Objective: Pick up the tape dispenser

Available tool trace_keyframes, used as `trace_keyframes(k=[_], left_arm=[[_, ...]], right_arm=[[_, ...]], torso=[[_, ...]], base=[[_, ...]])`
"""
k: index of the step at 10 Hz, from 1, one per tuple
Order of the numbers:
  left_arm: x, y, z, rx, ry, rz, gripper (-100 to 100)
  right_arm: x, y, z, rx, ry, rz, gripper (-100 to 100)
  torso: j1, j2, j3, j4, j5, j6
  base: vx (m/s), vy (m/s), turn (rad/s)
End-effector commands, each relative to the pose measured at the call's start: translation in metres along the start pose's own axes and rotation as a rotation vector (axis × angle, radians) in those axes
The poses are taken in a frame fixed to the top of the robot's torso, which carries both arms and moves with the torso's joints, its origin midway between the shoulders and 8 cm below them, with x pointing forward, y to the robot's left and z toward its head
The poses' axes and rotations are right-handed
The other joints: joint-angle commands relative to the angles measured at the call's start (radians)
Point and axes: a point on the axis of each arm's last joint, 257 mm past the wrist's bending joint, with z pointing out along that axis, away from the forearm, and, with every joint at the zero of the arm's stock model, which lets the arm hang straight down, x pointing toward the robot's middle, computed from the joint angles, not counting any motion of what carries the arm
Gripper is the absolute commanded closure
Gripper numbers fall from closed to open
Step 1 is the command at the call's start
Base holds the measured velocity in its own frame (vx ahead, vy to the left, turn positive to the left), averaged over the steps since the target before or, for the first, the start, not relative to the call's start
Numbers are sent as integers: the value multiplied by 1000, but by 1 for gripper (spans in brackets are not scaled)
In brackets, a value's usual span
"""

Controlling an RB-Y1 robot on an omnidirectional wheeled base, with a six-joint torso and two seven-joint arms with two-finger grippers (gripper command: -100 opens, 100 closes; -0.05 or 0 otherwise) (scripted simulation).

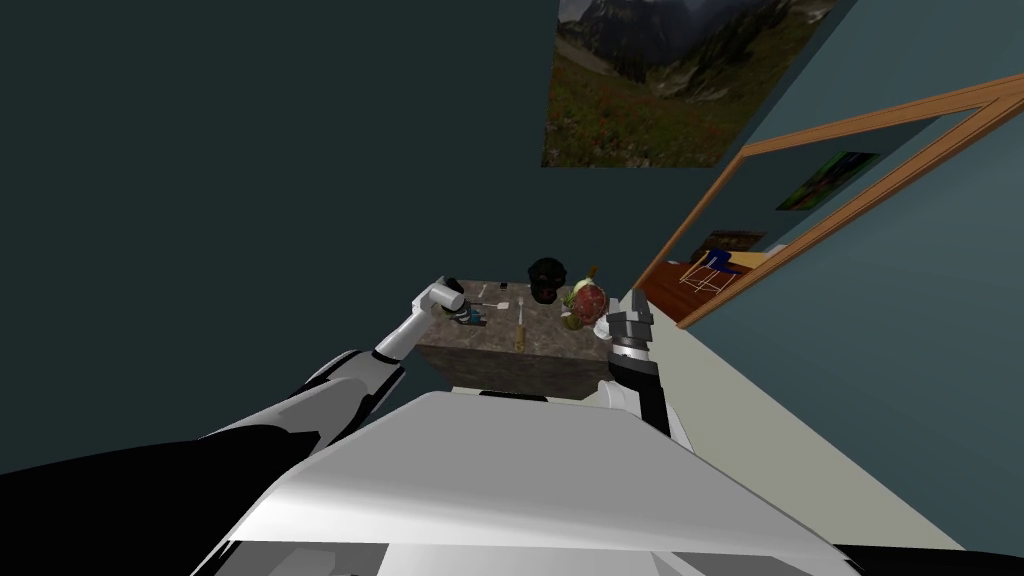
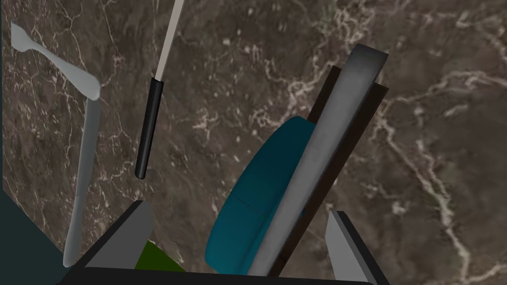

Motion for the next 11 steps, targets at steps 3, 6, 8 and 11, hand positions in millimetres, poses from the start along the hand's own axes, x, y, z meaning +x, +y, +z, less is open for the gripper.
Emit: trace_keyframes(k=[3, 6, 8, 11], left_arm=[[0, 0, 0, -1, 0, 2, 100], [0, 0, 0, -1, 0, 1, 0], [5, -3, -13, -1, 2, 3, 100], [5, -3, -14, -1, 2, 4, 0]], right_arm=[[0, 0, 0, 0, 0, 0, 0], [0, 0, 0, 0, 0, 0, 0], [0, 0, 0, 0, 0, 0, 0], [0, 0, 0, 0, 0, 0, 0]], torso=[[0, 1, 0, 0, 0, 0], [0, 1, 1, 0, 0, 0], [1, 2, 2, 1, 0, -1], [1, 3, 2, 1, 0, 0]], base=[[0, 0, 0], [0, 0, 0], [-21, 6, 32], [-10, 5, 4]])
